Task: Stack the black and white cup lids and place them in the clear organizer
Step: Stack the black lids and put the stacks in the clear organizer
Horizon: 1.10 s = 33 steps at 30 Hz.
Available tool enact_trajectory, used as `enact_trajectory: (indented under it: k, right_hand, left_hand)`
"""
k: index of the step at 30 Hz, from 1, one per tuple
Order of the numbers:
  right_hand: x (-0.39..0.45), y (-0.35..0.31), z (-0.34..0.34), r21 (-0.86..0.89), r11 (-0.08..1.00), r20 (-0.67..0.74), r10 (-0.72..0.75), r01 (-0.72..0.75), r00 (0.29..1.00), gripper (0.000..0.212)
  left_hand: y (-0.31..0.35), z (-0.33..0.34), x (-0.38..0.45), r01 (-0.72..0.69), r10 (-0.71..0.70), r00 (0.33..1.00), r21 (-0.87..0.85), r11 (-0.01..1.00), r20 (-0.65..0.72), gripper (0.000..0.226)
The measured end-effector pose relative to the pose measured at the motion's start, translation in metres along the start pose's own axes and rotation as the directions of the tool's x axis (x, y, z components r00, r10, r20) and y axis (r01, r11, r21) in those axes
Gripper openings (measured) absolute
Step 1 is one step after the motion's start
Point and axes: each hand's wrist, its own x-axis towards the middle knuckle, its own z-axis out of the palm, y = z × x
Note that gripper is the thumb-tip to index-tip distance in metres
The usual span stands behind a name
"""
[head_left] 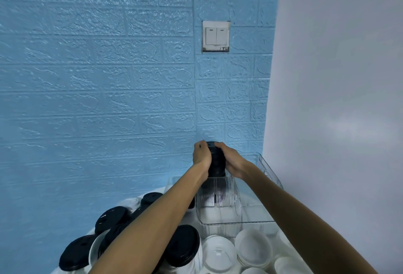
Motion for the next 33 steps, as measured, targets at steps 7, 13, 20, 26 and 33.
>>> enact_trajectory:
  k: [7, 13, 20, 26, 33]
  right_hand:
    - [-0.007, -0.012, -0.018, -0.259, 0.966, -0.049, -0.015, 0.002, 0.999, 0.037]
    - [-0.017, -0.019, -0.018, -0.392, 0.920, -0.071, -0.028, -0.002, 0.997, 0.038]
    - [-0.024, -0.014, -0.020, -0.432, 0.897, -0.085, 0.063, -0.094, 0.994, 0.038]
    - [-0.022, -0.018, -0.017, -0.523, 0.849, -0.071, 0.043, -0.074, 0.997, 0.046]
    - [-0.022, -0.015, -0.012, -0.487, 0.873, -0.045, -0.003, -0.019, 0.999, 0.043]
  left_hand:
    - [-0.003, -0.007, 0.016, -0.082, 0.066, 0.996, 0.373, 0.924, 0.056, 0.054]
    - [0.009, -0.029, -0.012, -0.085, 0.053, 0.989, 0.236, 0.968, 0.140, 0.047]
    - [0.008, -0.036, -0.029, -0.054, 0.026, 0.985, 0.165, 0.985, 0.169, 0.048]
    - [0.013, -0.042, -0.031, -0.018, -0.010, 0.984, 0.160, 0.987, 0.175, 0.044]
    - [0.013, -0.040, -0.029, -0.027, 0.001, 0.986, 0.149, 0.988, 0.168, 0.038]
